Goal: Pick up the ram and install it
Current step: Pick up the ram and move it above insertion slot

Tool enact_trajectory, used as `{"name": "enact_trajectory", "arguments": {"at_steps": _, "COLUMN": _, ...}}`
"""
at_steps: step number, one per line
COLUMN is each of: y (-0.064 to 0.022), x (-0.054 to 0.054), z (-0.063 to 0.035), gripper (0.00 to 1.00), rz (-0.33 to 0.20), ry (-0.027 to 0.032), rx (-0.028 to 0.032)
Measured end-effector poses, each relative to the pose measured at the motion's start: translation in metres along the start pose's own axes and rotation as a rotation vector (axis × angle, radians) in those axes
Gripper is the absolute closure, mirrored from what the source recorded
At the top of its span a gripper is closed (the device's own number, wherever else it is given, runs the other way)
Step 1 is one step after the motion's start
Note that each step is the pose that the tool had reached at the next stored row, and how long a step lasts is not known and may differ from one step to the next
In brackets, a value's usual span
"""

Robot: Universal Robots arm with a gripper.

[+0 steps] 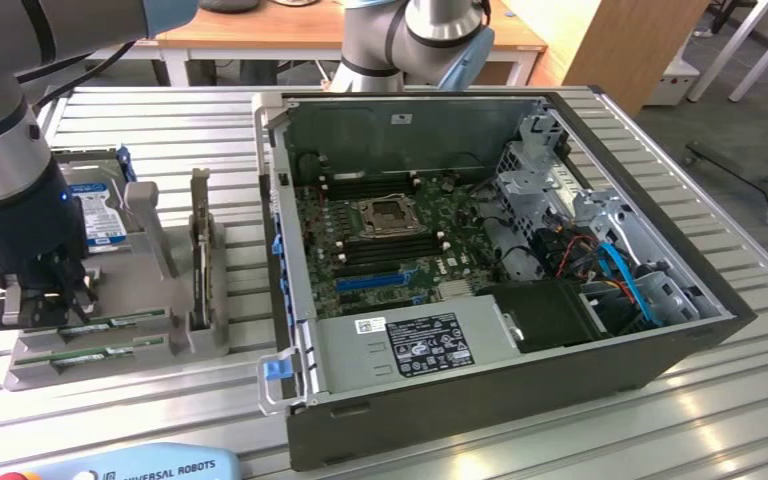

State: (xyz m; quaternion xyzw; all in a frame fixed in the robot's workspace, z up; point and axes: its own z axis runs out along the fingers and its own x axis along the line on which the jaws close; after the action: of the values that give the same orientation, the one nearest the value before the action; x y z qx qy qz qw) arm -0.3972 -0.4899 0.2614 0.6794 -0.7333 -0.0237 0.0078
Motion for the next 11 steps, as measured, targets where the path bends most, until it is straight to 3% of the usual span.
{"name": "enact_trajectory", "arguments": {"at_steps": 11, "y": -0.0005, "x": 0.0066, "z": 0.0002, "gripper": 0.71, "rz": 0.0, "ry": -0.0001, "rx": 0.0001}}
